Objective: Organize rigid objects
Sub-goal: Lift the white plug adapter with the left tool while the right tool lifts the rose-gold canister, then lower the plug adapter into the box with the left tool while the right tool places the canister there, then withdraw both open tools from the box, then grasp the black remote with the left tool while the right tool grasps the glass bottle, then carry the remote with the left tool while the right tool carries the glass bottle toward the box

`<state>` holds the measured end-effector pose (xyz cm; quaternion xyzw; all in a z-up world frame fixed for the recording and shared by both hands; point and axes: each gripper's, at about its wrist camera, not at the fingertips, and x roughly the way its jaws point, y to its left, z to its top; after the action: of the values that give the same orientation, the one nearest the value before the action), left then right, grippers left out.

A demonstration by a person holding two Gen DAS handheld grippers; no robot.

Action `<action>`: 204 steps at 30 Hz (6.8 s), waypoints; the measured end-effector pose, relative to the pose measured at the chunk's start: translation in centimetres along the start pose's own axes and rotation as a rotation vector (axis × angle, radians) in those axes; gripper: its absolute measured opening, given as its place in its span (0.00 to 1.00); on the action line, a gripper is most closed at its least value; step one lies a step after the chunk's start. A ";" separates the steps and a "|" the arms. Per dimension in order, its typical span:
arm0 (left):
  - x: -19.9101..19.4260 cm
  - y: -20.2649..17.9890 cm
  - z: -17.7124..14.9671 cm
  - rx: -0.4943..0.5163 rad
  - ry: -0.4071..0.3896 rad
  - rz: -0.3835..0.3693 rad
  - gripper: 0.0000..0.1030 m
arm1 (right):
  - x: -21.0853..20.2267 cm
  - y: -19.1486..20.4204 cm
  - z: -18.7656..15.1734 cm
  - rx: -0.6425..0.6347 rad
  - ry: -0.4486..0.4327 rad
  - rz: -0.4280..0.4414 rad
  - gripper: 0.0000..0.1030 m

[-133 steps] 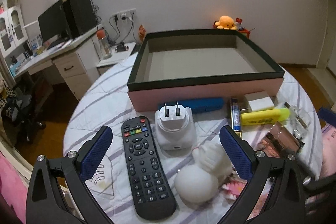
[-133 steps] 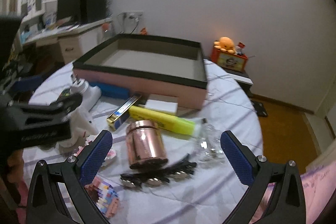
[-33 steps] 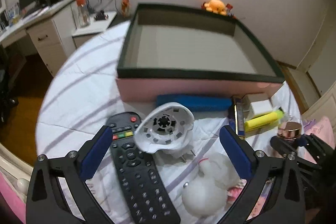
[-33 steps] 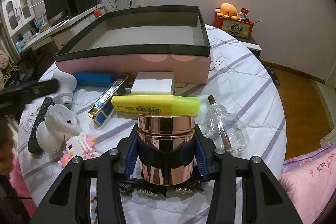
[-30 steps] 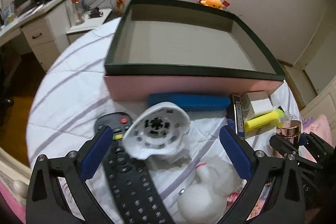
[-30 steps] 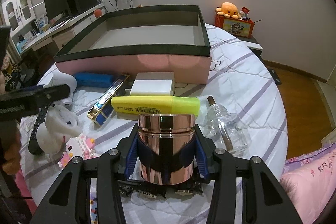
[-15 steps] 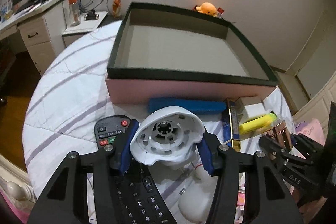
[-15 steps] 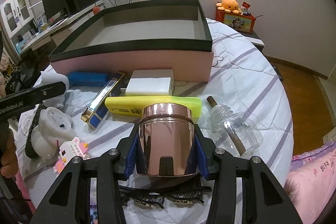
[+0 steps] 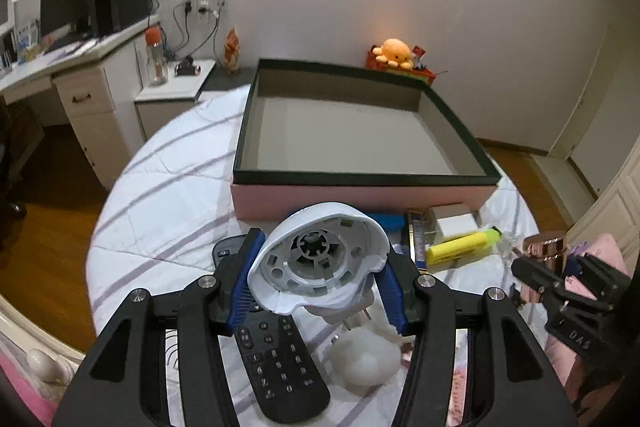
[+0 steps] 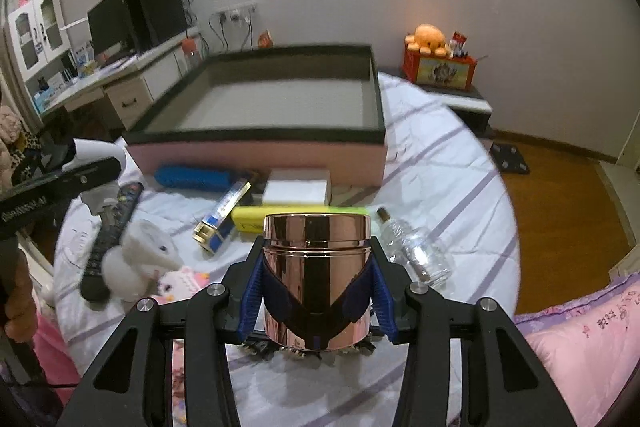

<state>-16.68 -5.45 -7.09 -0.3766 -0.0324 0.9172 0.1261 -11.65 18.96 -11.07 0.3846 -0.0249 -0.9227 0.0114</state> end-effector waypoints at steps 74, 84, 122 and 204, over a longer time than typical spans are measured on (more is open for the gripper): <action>11.5 -3.6 9.9 0.231 0.051 0.067 0.53 | 8.4 -1.9 9.9 -0.044 -0.060 0.077 0.47; 10.6 -3.2 10.2 0.204 0.018 0.087 0.89 | 5.9 -1.0 10.1 -0.058 -0.161 0.034 0.76; -11.0 -5.0 0.0 0.173 -0.247 0.211 0.95 | -12.0 1.2 1.8 -0.037 -0.299 -0.041 0.76; 1.0 1.3 -1.9 -0.053 0.161 0.129 0.43 | 0.1 -6.0 0.5 0.146 0.041 -0.162 0.51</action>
<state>-16.35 -6.55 -9.35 -0.4536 -0.0220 0.8890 0.0589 -12.04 24.95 -11.11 0.4039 -0.0607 -0.9083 -0.0907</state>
